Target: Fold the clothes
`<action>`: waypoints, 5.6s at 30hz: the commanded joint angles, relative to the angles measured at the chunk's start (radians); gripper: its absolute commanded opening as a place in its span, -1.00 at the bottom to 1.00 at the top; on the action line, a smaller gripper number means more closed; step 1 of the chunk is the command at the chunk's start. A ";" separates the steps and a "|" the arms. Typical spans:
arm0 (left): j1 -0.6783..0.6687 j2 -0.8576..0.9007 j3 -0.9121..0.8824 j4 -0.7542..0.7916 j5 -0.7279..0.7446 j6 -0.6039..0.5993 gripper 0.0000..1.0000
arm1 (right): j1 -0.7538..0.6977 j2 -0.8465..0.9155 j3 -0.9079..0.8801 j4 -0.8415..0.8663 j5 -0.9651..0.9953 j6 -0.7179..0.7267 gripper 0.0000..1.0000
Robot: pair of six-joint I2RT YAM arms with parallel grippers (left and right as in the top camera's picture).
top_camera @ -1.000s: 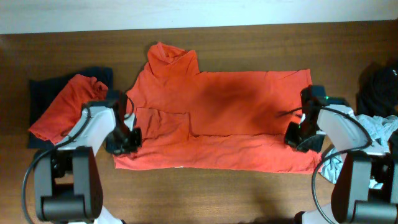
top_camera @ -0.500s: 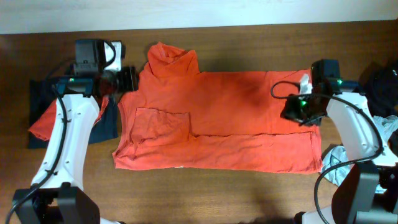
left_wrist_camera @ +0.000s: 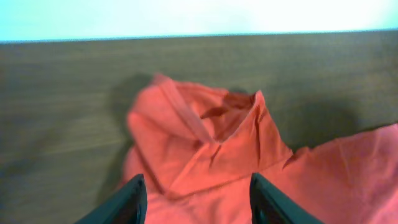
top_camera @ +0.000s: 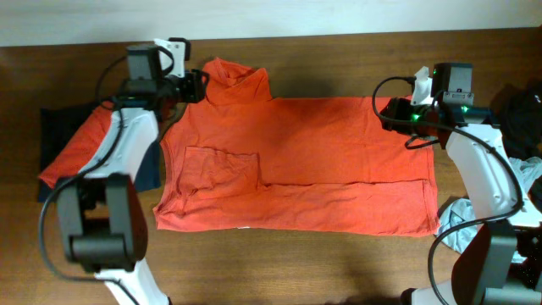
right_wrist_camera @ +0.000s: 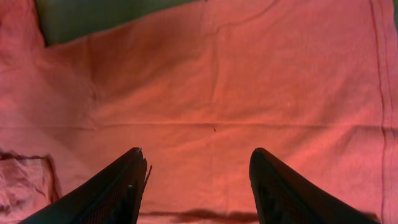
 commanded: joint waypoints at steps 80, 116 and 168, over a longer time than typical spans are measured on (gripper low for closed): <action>-0.060 0.331 0.304 0.048 -0.096 0.118 -1.00 | 0.004 0.040 0.016 -0.137 -0.005 0.024 -0.15; -0.031 0.452 0.426 -0.001 -0.093 0.122 0.43 | 0.004 0.040 0.016 -0.173 -0.005 0.024 -0.24; -0.038 0.494 0.940 -1.284 0.128 0.122 -0.99 | 0.004 0.040 0.016 -0.189 -0.005 0.024 -0.35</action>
